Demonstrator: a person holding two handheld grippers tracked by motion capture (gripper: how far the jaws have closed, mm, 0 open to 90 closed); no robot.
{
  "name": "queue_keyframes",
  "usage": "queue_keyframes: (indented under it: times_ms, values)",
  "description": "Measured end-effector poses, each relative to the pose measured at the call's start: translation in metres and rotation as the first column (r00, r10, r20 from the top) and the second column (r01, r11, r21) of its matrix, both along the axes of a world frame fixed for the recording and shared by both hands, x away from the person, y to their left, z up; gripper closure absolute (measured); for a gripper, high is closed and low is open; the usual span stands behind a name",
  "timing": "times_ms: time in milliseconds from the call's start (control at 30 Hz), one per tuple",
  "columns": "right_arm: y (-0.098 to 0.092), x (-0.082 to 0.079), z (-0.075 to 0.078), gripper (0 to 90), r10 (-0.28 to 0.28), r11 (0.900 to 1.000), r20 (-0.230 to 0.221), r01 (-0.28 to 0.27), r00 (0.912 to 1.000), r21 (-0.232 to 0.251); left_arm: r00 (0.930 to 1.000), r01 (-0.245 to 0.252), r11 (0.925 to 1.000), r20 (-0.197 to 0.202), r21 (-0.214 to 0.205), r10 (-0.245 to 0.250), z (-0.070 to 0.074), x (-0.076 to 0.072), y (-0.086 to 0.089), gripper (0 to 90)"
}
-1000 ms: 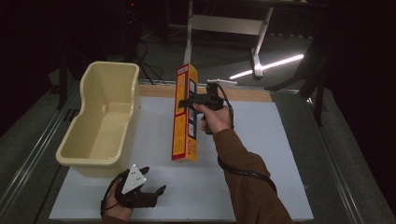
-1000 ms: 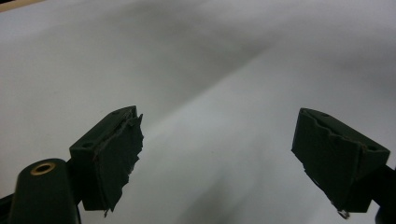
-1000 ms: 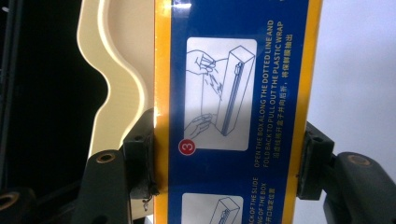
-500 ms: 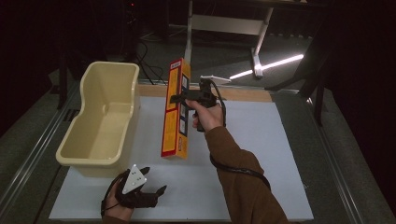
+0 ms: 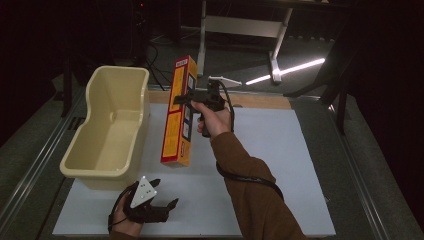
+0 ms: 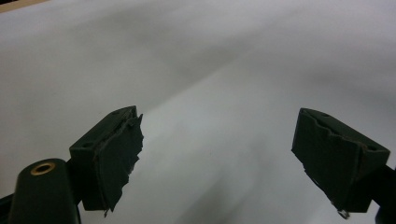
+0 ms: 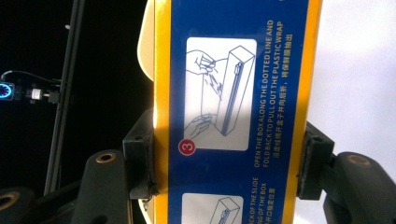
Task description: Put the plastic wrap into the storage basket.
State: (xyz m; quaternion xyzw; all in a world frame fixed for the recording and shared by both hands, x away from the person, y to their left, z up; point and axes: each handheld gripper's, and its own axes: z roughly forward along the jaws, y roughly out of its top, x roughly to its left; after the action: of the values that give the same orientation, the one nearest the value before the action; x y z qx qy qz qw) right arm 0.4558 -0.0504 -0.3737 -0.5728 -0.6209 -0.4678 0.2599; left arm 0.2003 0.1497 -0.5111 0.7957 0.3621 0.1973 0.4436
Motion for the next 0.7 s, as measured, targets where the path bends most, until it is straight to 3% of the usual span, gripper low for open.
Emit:
queue_keyframes:
  times_ms: [100,367,700]
  values:
    - [0.003,-0.001,0.002,38.9,0.006,0.9998,0.017,-0.006,0.9998,0.021,1.0000,0.001,1.0000,-0.001,0.000,-0.001,0.000,0.000,-0.001,15.5]
    - [0.012,-0.003,0.008,39.0,0.006,0.9997,0.039,-0.007,0.9992,0.021,1.0000,0.008,1.0000,0.002,-0.003,-0.008,0.000,0.001,-0.001,15.5]
    - [0.023,0.000,0.013,39.0,0.002,0.9988,0.035,-0.004,0.9994,0.050,1.0000,0.009,0.9999,0.000,-0.007,-0.009,0.000,0.002,-0.001,15.5]
